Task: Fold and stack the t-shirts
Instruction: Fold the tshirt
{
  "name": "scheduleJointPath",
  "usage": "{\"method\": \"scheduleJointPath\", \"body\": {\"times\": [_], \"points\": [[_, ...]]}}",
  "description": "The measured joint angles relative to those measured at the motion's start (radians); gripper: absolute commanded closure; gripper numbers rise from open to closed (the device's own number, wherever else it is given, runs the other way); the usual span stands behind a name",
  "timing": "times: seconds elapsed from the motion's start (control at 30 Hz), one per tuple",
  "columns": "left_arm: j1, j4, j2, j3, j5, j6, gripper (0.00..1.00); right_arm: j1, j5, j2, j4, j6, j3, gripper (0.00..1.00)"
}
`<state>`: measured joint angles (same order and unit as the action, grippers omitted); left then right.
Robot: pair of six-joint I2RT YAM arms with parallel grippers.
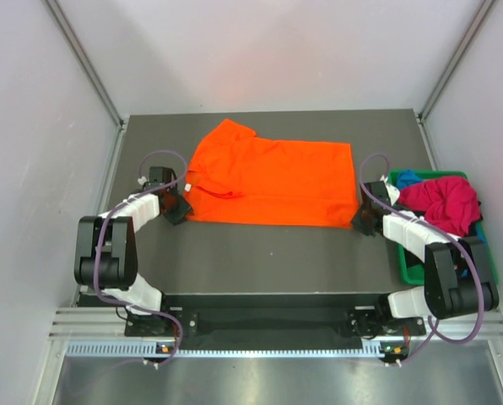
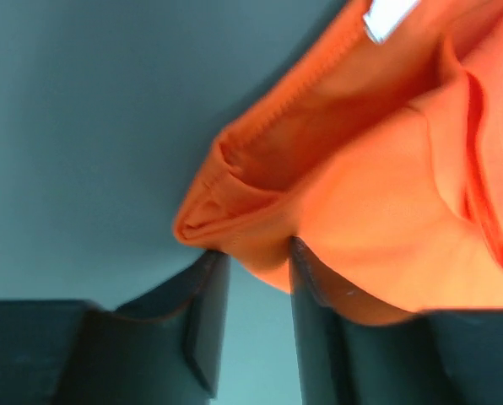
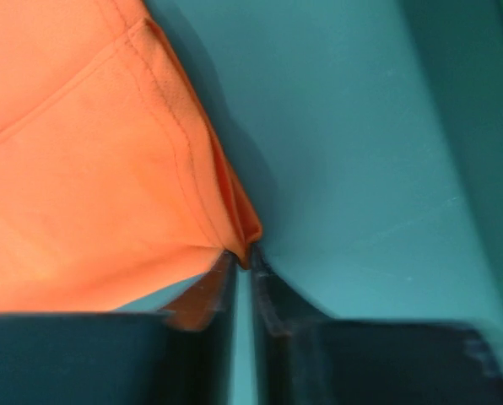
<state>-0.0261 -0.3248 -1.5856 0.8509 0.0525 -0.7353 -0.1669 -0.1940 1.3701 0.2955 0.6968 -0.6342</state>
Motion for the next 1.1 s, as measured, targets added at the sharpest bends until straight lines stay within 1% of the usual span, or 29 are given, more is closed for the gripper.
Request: {"method": "scheduleJointPath", "body": {"times": [0.03, 0.07, 0.1, 0.2, 0.37, 0.5, 0.53, 0.6, 0.63, 0.67, 0.73, 0.77, 0.8, 0.93, 1.0, 1.1], "points": [[0.0, 0.003, -0.005, 0.001, -0.014, 0.002, 0.73, 0.0, -0.002, 0.0, 0.0, -0.003, 0.001, 1.0], [0.0, 0.001, -0.005, 0.003, -0.024, 0.006, 0.84, 0.0, -0.005, 0.0, 0.002, -0.002, 0.0, 1.0], [0.0, -0.002, -0.007, 0.004, -0.04, 0.007, 0.89, 0.0, -0.008, 0.0, 0.004, -0.002, 0.0, 1.0], [-0.002, -0.024, -0.007, 0.006, -0.072, 0.022, 1.0, 0.0, -0.02, -0.013, 0.023, -0.009, 0.001, 1.0], [-0.01, -0.077, 0.0, 0.017, -0.121, 0.035, 1.0, -0.001, -0.018, -0.102, 0.071, -0.026, 0.012, 1.0], [-0.013, -0.138, 0.034, 0.017, -0.14, 0.052, 0.75, -0.003, 0.01, -0.172, 0.079, -0.034, 0.046, 1.0], [-0.013, -0.153, 0.047, 0.017, -0.151, 0.056, 0.66, -0.003, 0.016, -0.187, 0.083, -0.035, 0.059, 0.94], [-0.012, -0.187, 0.079, 0.019, -0.172, 0.061, 0.63, -0.003, 0.02, -0.208, 0.091, -0.034, 0.079, 0.86], [-0.012, -0.207, 0.093, 0.027, -0.179, 0.064, 0.61, -0.003, 0.023, -0.217, 0.098, -0.035, 0.087, 0.78], [-0.011, -0.227, 0.108, 0.042, -0.181, 0.068, 0.6, -0.003, 0.026, -0.224, 0.109, -0.034, 0.093, 0.74], [-0.01, -0.239, 0.13, 0.076, -0.166, 0.073, 0.54, -0.003, 0.027, -0.233, 0.128, -0.038, 0.095, 0.7], [-0.01, -0.236, 0.143, 0.092, -0.151, 0.076, 0.49, -0.003, 0.03, -0.237, 0.136, -0.038, 0.094, 0.68], [-0.01, -0.224, 0.158, 0.102, -0.124, 0.077, 0.48, -0.003, 0.031, -0.242, 0.147, -0.039, 0.094, 0.66], [-0.028, -0.158, 0.214, 0.116, -0.001, 0.04, 0.47, -0.003, 0.034, -0.278, 0.193, -0.039, 0.089, 0.62], [-0.062, -0.127, 0.211, 0.116, 0.036, 0.016, 0.47, -0.003, 0.034, -0.314, 0.219, -0.039, 0.082, 0.59], [-0.132, -0.091, 0.166, 0.122, 0.069, -0.024, 0.45, -0.003, 0.035, -0.362, 0.236, -0.042, 0.065, 0.57]]}}
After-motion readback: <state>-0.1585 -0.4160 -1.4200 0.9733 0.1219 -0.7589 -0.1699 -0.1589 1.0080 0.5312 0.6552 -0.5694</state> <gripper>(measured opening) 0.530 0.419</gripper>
